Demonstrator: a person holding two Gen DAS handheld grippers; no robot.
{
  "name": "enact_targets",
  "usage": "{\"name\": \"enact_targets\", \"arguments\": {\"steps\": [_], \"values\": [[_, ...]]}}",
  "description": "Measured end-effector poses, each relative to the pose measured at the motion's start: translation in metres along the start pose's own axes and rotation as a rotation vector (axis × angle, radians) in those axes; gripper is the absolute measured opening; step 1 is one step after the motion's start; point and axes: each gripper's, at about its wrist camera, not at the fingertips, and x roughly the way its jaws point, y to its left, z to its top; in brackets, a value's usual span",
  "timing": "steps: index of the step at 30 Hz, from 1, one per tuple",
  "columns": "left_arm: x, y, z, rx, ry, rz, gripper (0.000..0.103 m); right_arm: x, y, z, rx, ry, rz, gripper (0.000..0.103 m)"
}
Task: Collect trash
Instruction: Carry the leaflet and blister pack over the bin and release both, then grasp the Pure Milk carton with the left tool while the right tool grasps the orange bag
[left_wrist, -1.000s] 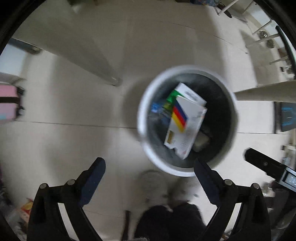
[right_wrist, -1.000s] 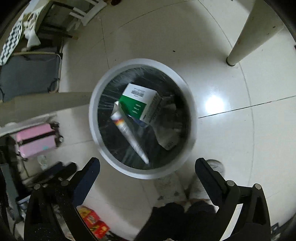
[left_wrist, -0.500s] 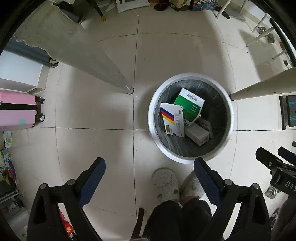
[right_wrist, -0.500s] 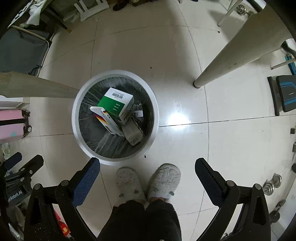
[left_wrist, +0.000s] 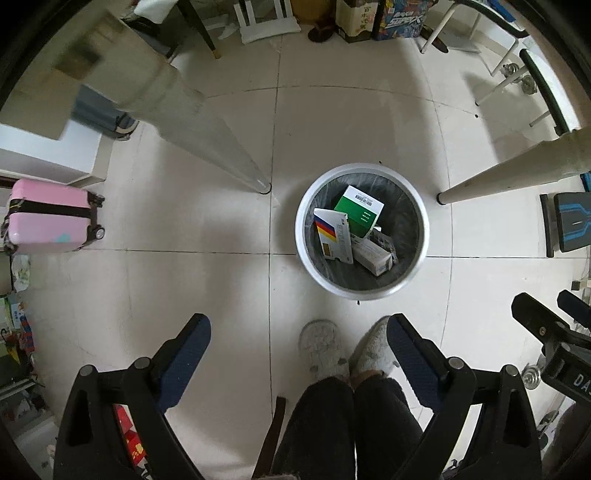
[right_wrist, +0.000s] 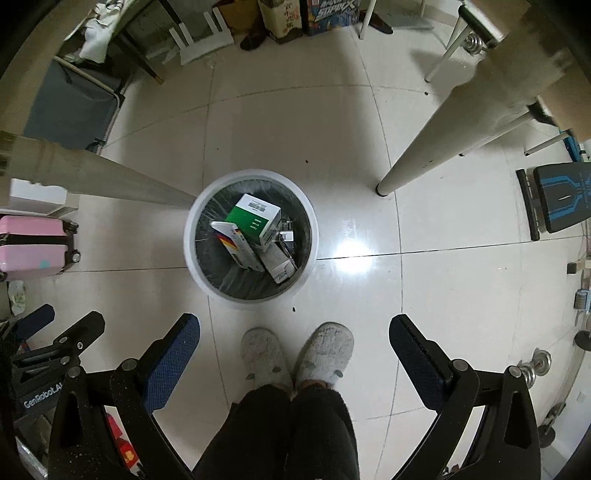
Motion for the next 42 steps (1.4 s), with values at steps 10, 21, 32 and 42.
{"name": "enact_targets", "arguments": {"steps": [10, 21, 32, 42], "values": [[-0.116, 0.011, -0.019, 0.0, -0.055, -0.019, 0.097, -0.141, 0.014, -0.02, -0.004, -0.043, 0.035, 0.103], [-0.224, 0.028, 0.034, -0.069, -0.177, -0.035, 0.097, -0.282, 0.024, 0.026, 0.082, -0.145, 0.135, 0.103], [-0.274, 0.001, 0.238, -0.116, -0.291, -0.001, 0.097, -0.341, -0.026, 0.251, 0.182, -0.253, 0.159, 0.103], [-0.251, -0.048, 0.399, -0.017, -0.213, 0.03, 0.097, -0.301, -0.047, 0.486, 0.097, -0.186, 0.133, 0.103]]}}
